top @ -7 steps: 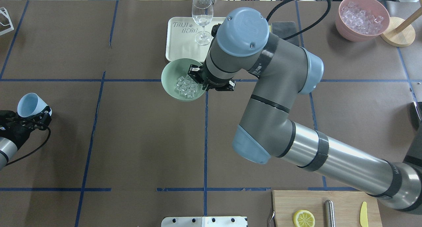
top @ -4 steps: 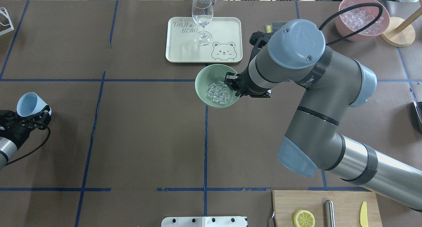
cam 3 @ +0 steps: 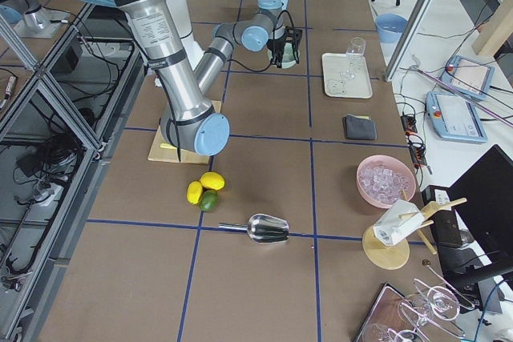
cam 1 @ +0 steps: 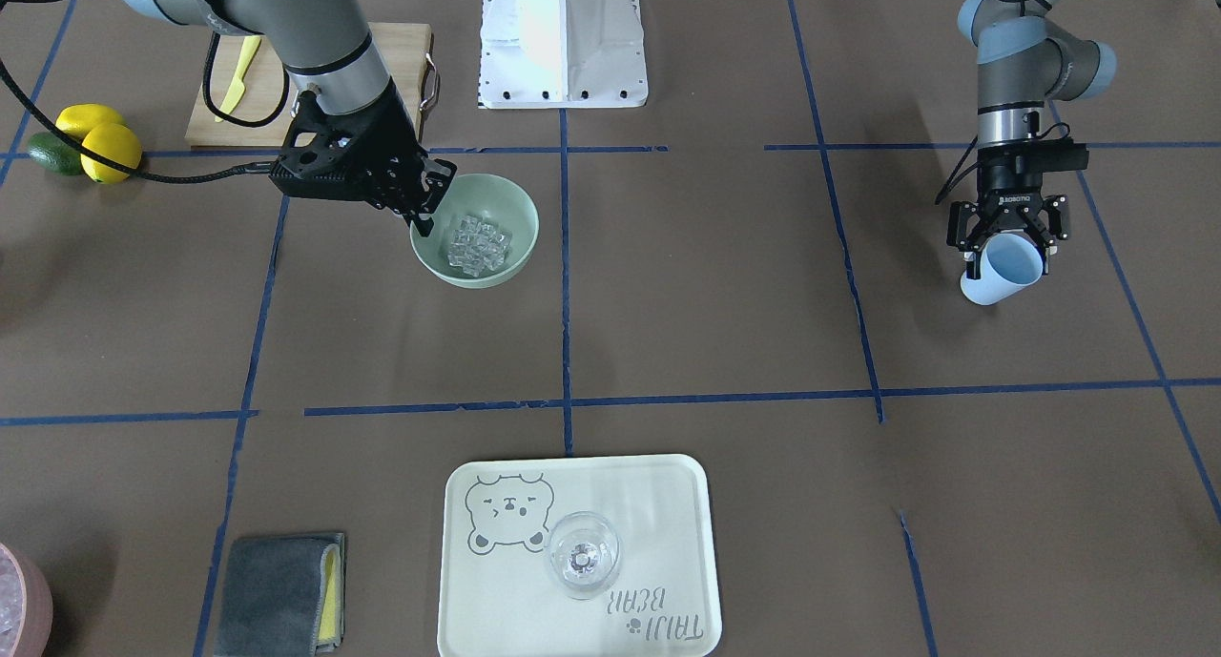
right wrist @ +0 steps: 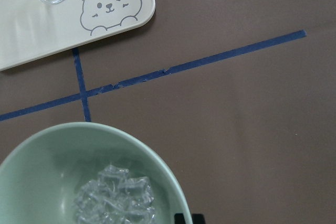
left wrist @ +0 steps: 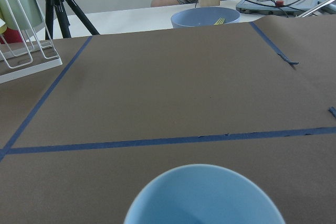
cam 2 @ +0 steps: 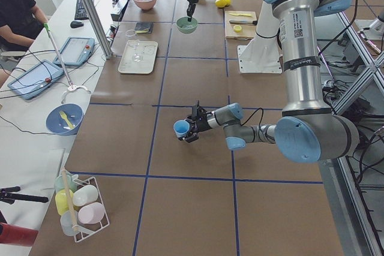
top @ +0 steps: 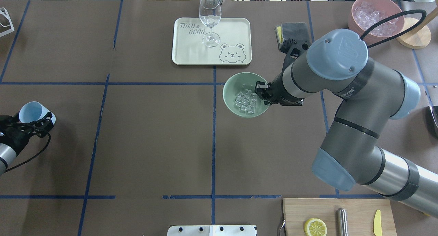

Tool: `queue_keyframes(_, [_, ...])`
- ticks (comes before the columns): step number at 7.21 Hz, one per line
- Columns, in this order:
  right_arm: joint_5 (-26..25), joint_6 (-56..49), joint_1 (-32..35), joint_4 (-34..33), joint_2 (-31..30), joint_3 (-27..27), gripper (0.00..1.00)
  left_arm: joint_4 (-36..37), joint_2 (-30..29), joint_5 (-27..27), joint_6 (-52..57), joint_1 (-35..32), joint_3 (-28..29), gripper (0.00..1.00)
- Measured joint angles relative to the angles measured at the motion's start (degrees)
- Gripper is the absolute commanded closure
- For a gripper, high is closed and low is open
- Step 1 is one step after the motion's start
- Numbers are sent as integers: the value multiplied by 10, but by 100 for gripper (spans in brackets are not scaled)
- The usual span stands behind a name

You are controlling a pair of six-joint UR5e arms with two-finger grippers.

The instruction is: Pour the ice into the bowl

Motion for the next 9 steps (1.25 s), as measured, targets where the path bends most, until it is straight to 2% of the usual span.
queue_keyframes(4, [0, -1, 1, 0, -20, 12, 100, 2, 11, -2, 7, -3, -30, 0])
queue_keyframes(9, [-6, -16, 2, 5, -99, 63, 100, 4, 31, -5, 99, -18, -99, 0])
